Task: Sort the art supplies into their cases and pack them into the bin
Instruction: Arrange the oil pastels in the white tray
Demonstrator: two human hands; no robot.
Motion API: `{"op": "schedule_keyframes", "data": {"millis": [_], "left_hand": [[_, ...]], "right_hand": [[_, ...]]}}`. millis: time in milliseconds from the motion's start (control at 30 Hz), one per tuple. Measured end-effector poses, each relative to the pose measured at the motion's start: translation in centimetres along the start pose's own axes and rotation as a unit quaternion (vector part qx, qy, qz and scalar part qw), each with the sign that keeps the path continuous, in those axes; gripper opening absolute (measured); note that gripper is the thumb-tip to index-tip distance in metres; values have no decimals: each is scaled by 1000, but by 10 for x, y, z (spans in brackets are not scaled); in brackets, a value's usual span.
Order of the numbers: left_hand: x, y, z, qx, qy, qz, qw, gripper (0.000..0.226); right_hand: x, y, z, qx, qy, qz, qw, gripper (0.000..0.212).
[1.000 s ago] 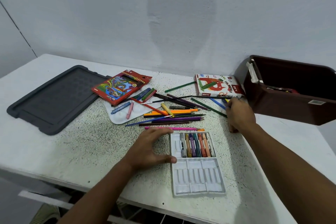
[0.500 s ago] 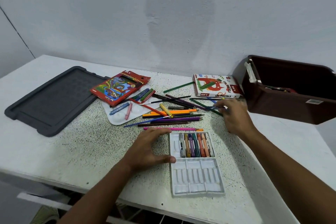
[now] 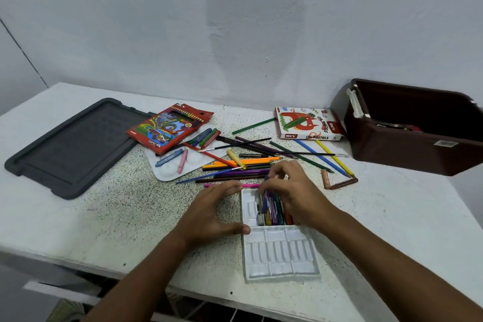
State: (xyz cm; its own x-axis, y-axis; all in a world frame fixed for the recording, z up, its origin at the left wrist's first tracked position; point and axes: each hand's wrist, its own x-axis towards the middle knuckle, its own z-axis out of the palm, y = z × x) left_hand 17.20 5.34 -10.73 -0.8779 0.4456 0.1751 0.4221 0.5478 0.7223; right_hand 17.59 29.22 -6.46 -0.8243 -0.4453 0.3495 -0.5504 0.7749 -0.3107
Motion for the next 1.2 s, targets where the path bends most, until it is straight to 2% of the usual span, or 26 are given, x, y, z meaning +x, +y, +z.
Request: {"op": "schedule_keyframes", "data": {"millis": [267,367,567,767,1200], "left_hand": [[1,2,-1,-7,-5,-11,1000,89],[0,2,-1,-10,-5,-14,1000,90],[0,3,-1,-17,-4,-16,1000,90],[0,3,-1,-26,-3,-19,999,92],[0,4,-1,-10,-6,-20,1000,91]], "right_hand": [[-2,-9,22,13,-28,-8,999,22],[-2,-9,25,16,-45,-4,999,25],[-11,-3,25,54,-21,-3,998,24],[-20,-3,24,37,-25,-34,998,33],[-26,1,26,6,-20,-69,997,31]]}}
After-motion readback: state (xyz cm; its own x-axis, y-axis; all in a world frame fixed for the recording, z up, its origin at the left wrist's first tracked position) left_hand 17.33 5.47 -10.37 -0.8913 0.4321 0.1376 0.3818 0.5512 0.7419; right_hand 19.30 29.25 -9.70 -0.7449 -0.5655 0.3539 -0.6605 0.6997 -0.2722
